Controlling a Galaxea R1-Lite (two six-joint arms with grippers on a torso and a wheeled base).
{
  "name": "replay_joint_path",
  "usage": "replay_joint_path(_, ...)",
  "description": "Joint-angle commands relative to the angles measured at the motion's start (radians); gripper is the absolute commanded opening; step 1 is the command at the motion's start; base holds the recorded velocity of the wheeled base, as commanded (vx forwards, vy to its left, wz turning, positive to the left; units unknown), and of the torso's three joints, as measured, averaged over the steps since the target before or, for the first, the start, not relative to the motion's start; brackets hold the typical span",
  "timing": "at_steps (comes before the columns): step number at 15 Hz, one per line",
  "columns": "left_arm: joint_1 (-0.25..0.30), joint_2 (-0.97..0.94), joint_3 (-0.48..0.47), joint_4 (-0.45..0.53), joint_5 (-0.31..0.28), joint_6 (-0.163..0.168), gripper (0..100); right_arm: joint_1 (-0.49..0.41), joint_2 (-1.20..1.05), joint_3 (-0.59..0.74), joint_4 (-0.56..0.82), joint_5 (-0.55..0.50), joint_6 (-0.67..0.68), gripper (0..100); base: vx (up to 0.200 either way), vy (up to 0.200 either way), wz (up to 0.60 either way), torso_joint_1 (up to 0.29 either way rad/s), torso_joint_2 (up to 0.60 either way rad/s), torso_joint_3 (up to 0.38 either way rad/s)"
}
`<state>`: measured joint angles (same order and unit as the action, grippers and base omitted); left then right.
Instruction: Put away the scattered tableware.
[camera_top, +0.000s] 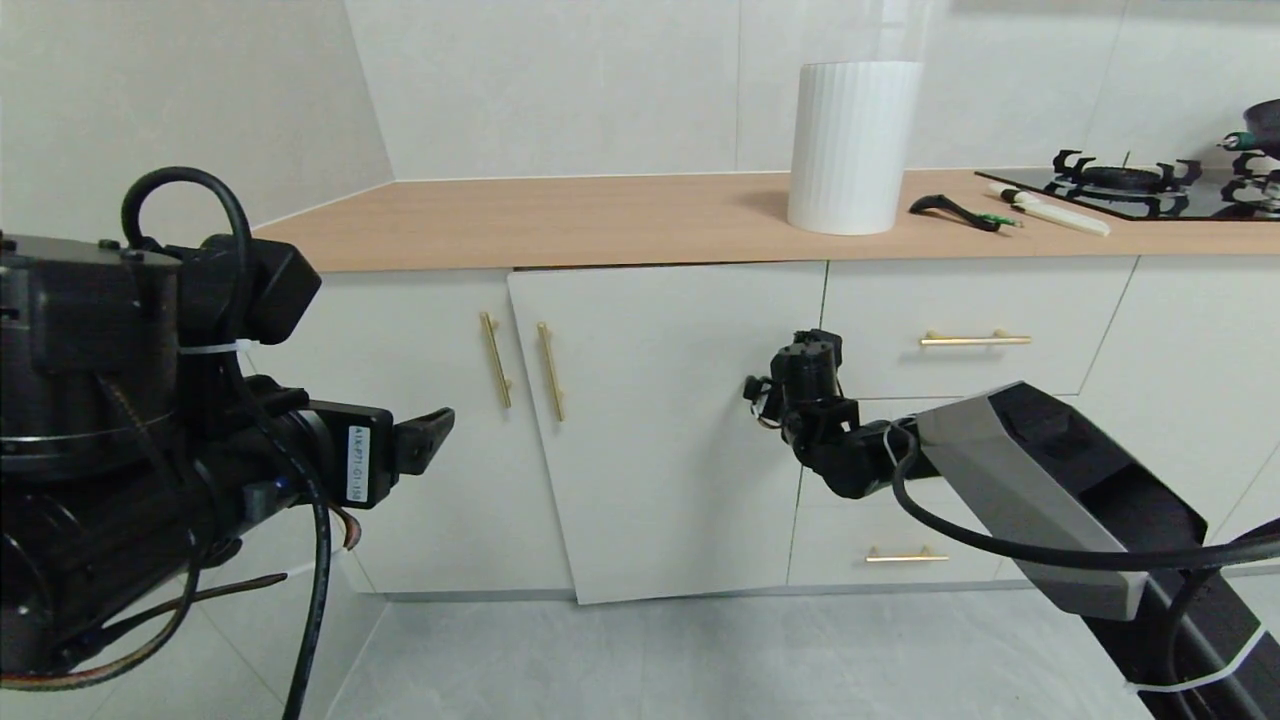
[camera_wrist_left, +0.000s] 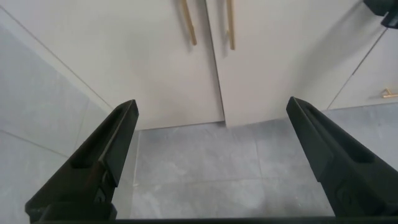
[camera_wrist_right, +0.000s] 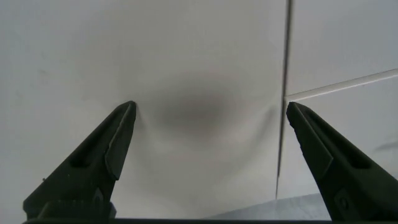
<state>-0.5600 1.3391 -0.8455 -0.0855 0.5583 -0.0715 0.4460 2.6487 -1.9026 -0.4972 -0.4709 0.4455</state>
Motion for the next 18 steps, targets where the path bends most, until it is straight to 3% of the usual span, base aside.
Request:
replay_joint_path(1,0.000,0.003,0.000,0.000,0.000,-0.001,100,-0.006,0.017,-0.021,0.003,0.000,-0.001,100,0.000,0.000,0.00,0.000,0.00,0.000)
replay_joint_path(6,0.000,0.003,0.000,0.000,0.000,-0.001,100,-0.039,0.056,-0.097,0.082,-0.020,-0.004,100,0.000,0.000,0.00,0.000,0.00,0.000)
replay_joint_path(12,0.000,0.011,0.002,0.000,-0.003,-0.001,100,-0.052,0.051,-0.097,0.111,-0.055,-0.007,100,0.000,0.000,0.00,0.000,0.00,0.000)
replay_joint_path(14,0.000,0.011,-0.003,-0.002,-0.005,-0.001,100,-0.052,-0.050,-0.070,0.123,-0.109,-0.005,100,0.000,0.000,0.00,0.000,0.00,0.000)
replay_joint_path(15,0.006,0.006,-0.003,-0.002,-0.005,-0.002,100,-0.056,-0.147,0.030,0.118,-0.143,0.002,100,0.000,0.000,0.00,0.000,0.00,0.000)
replay_joint_path(18,0.089,-0.089,0.056,0.006,0.000,0.001,100,-0.101,-0.696,0.593,0.097,-0.129,0.001,100,0.000,0.000,0.00,0.000,0.00,0.000)
